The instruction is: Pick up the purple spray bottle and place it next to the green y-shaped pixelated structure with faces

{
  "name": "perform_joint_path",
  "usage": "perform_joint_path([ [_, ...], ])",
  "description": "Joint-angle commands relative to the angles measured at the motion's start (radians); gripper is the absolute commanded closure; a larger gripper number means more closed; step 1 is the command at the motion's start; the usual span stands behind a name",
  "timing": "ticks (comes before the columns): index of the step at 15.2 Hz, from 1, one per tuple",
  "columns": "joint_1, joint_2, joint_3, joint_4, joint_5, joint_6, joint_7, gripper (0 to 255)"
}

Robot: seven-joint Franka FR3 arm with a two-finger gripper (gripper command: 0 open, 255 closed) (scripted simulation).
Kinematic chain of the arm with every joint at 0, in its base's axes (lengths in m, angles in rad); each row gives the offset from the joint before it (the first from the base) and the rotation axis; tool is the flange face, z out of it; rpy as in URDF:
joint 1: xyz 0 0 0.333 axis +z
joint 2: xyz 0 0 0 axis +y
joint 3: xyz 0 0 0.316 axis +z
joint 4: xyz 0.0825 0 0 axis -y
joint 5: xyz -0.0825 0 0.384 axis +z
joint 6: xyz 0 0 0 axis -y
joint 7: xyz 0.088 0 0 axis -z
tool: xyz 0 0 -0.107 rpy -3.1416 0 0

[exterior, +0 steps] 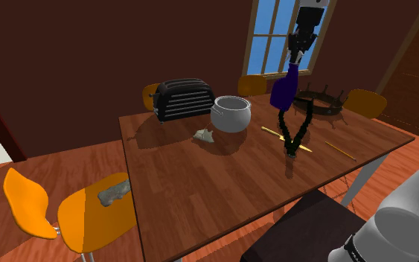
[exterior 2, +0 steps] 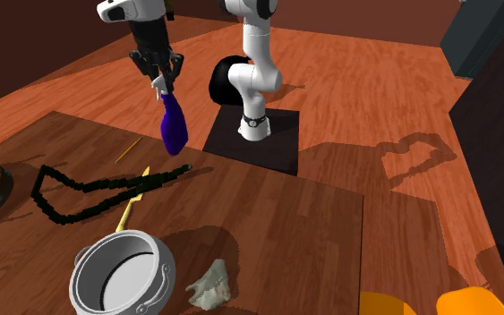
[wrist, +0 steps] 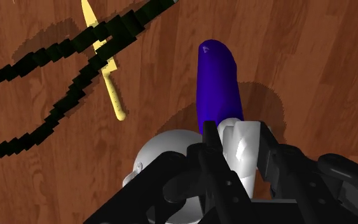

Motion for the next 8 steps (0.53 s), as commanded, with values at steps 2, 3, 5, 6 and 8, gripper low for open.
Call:
perform_joint_path([
  [2, 0.001, -0.024, 0.002, -0.072, -0.004, 0.049, 0.003, 255],
  [3, 0.001, -0.03, 0.002, -0.093, -0.005, 0.064, 0.003, 255],
  [5, 0.001, -0.041, 0.003, -0.134, -0.007, 0.094, 0.005, 255],
  [6, 0.001, -0.047, 0.003, -0.154, -0.008, 0.108, 0.005, 255],
  [8, 0.001, -0.057, 0.004, -0.193, -0.009, 0.137, 0.007, 255],
])
